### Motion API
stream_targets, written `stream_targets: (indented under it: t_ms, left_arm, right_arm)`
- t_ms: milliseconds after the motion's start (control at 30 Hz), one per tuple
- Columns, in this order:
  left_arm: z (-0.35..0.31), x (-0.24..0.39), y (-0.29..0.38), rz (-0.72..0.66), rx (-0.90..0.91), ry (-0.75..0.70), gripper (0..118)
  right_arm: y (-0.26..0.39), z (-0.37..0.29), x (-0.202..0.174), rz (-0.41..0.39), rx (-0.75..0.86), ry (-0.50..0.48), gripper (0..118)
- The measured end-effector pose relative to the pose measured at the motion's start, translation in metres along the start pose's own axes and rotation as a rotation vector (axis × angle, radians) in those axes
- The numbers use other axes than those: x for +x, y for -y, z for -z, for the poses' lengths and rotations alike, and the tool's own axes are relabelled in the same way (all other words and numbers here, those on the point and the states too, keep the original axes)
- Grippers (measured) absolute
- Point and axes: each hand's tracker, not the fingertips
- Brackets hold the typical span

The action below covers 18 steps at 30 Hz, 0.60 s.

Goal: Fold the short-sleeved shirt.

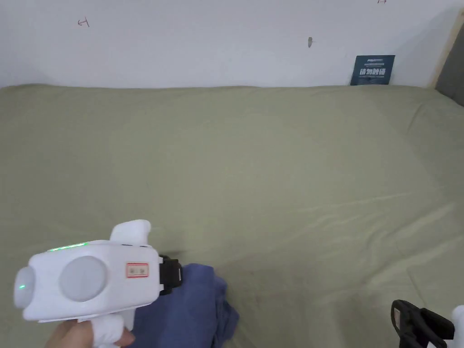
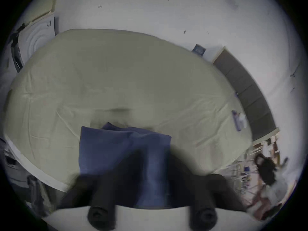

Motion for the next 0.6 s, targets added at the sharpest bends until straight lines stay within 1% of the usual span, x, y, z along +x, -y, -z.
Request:
stream_targets:
  t_ms: [33,100,133,200,267,333,367,467,500,533,600]
  left_arm:
    - [-0.005,-0.009,-0.001,-0.013,0.006,0.021,0]
    - [-0.011,-0.024,0.0,-0.001,-0.028,0.107,0]
    - [-0.01,-0.029,0.002,-0.002,-0.034,0.123,0]
    - [0.0,-0.042,0.017,0.034,-0.117,0.216,0]
    - [0.021,-0.049,0.019,-0.006,-0.209,0.328,0]
    - [0.058,-0.053,0.025,-0.003,-0.221,0.325,0]
    - [0.077,-0.056,0.027,-0.015,-0.237,0.307,0]
    - [0.114,-0.063,0.031,-0.07,-0.297,0.332,0]
    - [0.112,-0.063,0.029,-0.091,-0.291,0.372,0]
    - [0.106,-0.059,0.026,-0.09,-0.284,0.372,0]
    - [0.086,-0.06,0.023,-0.011,-0.232,0.368,0]
  right_arm:
    - [0.001,0.002,-0.002,0.008,-0.007,-0.005,0]
    - [0.002,0.006,-0.006,0.011,-0.021,-0.017,0]
    - [0.003,0.007,-0.009,0.007,-0.029,-0.02,0]
    - [0.004,0.011,-0.015,-0.004,-0.048,-0.033,0]
    - [0.005,0.016,-0.021,0.007,-0.076,-0.06,0]
    - [0.006,0.023,-0.025,0.039,-0.105,-0.099,0]
    - [0.005,0.026,-0.027,0.056,-0.13,-0.129,0]
    - [0.002,0.037,-0.033,0.104,-0.198,-0.216,0]
    - [0.001,0.04,-0.037,0.105,-0.213,-0.232,0]
    - [-0.001,0.043,-0.041,0.102,-0.225,-0.252,0]
    - [-0.004,0.054,-0.053,0.094,-0.259,-0.343,0]
